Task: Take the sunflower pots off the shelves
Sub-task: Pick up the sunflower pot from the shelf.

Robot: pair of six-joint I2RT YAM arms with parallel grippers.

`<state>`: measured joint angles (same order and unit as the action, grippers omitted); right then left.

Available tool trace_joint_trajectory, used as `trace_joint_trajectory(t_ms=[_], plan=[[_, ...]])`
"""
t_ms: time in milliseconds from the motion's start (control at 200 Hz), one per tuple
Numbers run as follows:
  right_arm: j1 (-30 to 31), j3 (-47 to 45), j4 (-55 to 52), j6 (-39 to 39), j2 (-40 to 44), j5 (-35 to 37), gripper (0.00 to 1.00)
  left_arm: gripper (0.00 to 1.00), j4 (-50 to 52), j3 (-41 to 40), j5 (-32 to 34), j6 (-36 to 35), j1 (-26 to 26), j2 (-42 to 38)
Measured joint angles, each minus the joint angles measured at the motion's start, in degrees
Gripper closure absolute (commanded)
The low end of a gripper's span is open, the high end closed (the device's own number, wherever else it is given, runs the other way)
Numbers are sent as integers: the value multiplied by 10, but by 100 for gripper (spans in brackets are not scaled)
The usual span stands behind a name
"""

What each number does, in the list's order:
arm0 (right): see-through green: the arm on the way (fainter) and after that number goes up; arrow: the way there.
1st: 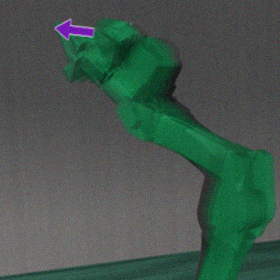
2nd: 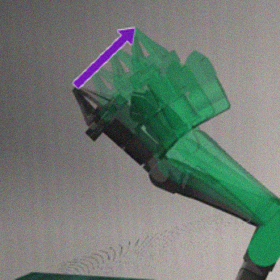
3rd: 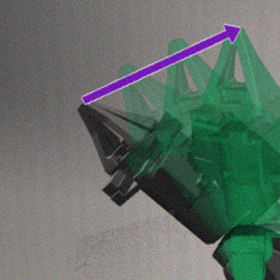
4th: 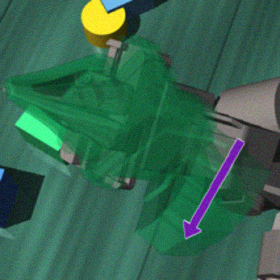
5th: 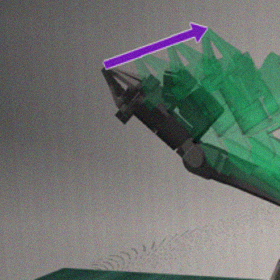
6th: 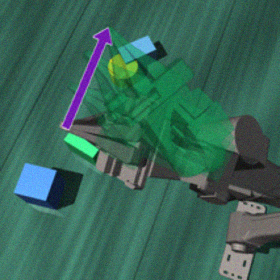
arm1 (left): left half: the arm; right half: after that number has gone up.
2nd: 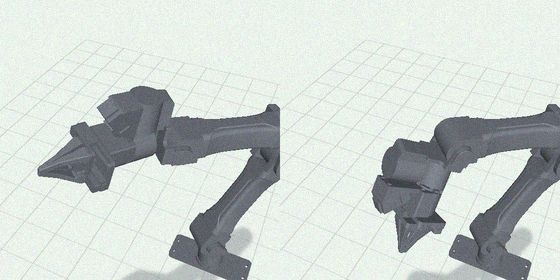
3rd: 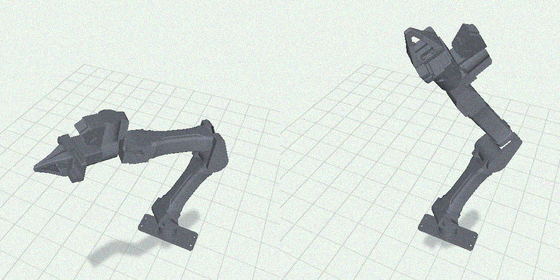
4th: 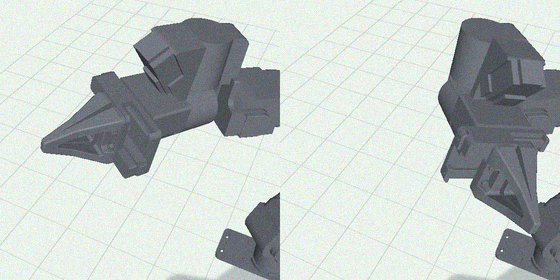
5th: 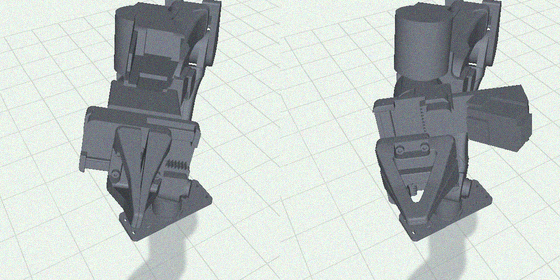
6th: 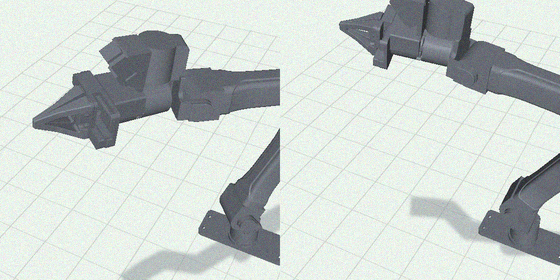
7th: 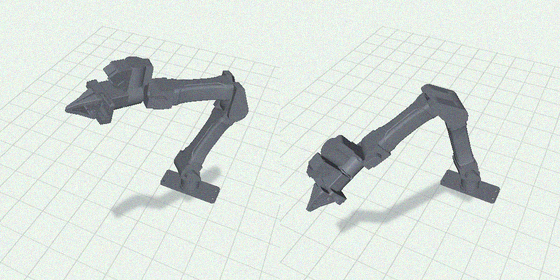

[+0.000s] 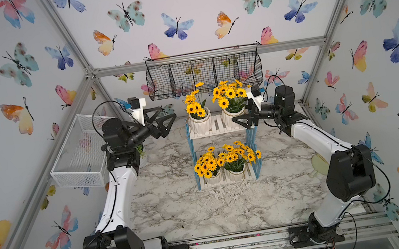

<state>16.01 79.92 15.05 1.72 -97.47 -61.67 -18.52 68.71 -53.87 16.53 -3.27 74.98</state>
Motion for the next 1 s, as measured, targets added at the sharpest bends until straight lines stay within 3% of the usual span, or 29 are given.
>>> trace_joint_trajectory(t_ms=[410, 1001], plan=[[10, 14, -21, 12, -7, 16, 1, 2, 0, 0, 0, 1, 0, 0], [14, 22, -49, 44, -7, 23, 30, 2, -1, -2, 0, 2, 0, 0]])
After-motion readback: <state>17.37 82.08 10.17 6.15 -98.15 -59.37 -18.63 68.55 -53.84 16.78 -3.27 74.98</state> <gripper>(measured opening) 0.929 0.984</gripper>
